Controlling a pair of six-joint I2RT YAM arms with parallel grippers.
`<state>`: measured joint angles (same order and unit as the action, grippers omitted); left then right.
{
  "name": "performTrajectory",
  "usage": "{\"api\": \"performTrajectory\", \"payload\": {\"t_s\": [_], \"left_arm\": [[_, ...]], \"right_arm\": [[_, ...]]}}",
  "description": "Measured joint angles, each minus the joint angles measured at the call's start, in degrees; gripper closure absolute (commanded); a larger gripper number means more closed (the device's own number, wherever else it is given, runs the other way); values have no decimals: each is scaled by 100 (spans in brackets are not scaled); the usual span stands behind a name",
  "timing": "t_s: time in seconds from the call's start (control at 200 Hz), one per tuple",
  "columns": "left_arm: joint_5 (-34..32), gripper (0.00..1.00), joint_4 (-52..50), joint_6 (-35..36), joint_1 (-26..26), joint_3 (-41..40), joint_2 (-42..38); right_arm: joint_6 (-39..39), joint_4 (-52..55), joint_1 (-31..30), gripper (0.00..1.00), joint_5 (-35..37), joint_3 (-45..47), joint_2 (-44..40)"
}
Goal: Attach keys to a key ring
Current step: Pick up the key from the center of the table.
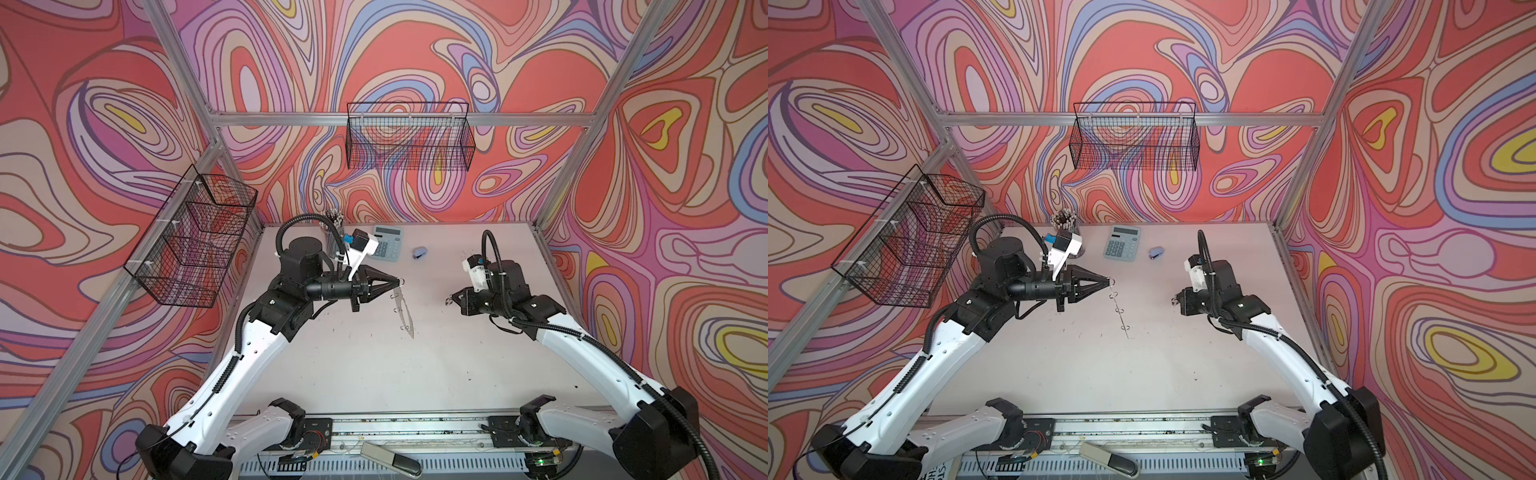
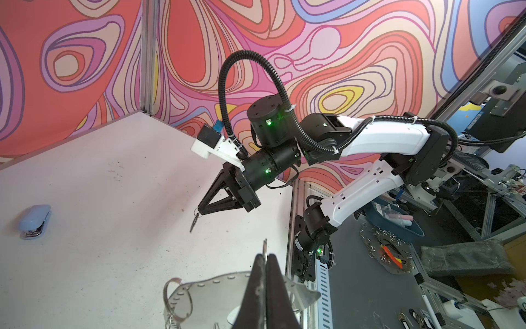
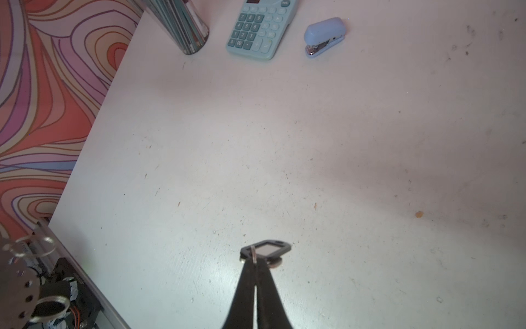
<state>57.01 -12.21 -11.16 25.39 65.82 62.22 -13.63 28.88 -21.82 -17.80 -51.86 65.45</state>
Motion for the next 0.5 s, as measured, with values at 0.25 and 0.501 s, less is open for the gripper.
{"api": "performTrajectory", "payload": {"t_s": [0.25,0.501], "left_arm": [[-7,100,7,-2,0,-39,-22],[-4,100,22,-2,0,-48,-31]], "right_arm": [[470,153,-2,100,-898,0,-354],[597,131,-2,100,-1207,2,-448]]}}
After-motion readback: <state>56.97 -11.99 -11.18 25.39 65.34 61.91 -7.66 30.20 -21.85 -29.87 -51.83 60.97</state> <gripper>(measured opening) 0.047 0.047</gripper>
